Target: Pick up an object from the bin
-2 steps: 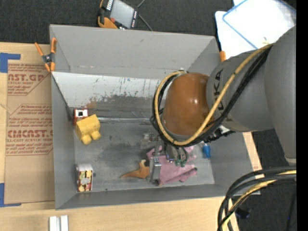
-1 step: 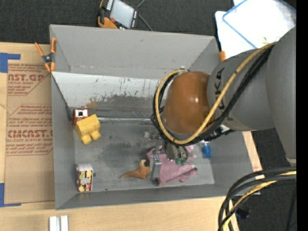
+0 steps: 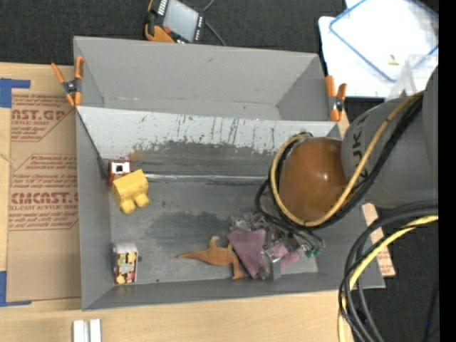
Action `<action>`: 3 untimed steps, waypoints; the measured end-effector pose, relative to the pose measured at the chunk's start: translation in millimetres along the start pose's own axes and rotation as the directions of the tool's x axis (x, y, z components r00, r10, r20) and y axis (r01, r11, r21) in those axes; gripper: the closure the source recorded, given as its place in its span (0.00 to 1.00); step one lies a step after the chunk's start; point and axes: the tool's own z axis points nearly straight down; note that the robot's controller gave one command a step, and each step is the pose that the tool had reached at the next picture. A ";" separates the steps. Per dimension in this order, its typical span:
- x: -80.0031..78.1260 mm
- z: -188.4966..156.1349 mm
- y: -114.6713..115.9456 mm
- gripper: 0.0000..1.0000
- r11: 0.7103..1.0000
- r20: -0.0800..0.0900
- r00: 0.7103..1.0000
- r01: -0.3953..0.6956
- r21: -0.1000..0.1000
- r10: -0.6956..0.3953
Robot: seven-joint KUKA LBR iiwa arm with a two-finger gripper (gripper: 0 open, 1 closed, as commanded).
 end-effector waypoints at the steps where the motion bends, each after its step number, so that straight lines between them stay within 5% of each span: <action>1: -1.9 0.2 -8.8 0.00 0.999 -0.001 0.999 -0.049 -0.004 0.049; 3: -3.3 -0.2 -6.7 0.00 0.999 0.004 0.999 -0.044 -0.004 0.044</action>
Offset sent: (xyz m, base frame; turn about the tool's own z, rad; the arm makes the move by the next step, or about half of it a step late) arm 0.0006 0.0008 0.0006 0.0027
